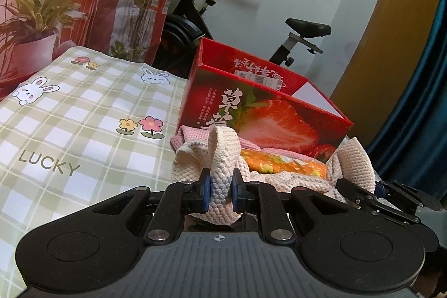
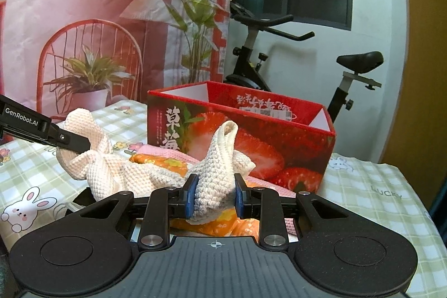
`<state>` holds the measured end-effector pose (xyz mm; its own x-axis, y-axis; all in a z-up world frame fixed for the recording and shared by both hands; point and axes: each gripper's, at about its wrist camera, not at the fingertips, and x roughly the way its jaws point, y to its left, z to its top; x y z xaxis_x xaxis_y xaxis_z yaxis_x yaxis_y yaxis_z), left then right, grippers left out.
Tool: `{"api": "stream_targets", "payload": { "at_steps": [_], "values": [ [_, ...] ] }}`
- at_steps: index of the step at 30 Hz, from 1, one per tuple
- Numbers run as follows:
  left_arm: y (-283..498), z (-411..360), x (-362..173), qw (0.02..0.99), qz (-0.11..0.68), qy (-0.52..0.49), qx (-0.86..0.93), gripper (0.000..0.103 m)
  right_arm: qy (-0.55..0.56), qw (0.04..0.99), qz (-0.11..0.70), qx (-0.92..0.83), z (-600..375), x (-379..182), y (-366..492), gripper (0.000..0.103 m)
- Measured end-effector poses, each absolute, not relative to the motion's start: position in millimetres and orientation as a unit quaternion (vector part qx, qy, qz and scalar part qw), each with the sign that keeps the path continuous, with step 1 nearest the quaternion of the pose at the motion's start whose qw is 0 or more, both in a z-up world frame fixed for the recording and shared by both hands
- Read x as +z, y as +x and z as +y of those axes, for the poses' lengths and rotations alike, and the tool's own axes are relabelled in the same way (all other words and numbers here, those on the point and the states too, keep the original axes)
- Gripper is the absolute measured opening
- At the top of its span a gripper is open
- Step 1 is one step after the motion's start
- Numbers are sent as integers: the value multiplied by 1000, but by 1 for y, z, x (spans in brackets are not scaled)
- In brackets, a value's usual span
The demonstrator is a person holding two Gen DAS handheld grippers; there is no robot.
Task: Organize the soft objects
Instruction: 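Lift the cream knitted bag with both grippers over the red box, then lower the bag into the red box and open both grippers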
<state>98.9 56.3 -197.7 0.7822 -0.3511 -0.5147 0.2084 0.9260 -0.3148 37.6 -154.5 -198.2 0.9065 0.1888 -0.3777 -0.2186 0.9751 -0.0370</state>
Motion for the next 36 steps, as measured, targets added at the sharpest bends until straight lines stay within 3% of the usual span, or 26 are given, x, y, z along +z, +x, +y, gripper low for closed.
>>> {"api": "stream_targets", "payload": {
  "at_steps": [14, 25, 36],
  "values": [
    [97, 64, -157, 957, 221, -116, -148, 12, -4, 980, 153, 130, -169, -157, 47, 25],
    [165, 41, -107, 966, 175, -96, -164, 12, -9, 982, 136, 127, -199, -106, 127, 25],
    [246, -17, -118, 970, 193, -15, -145, 13, -39, 982, 173, 61, -213, -129, 212, 25]
  ]
}}
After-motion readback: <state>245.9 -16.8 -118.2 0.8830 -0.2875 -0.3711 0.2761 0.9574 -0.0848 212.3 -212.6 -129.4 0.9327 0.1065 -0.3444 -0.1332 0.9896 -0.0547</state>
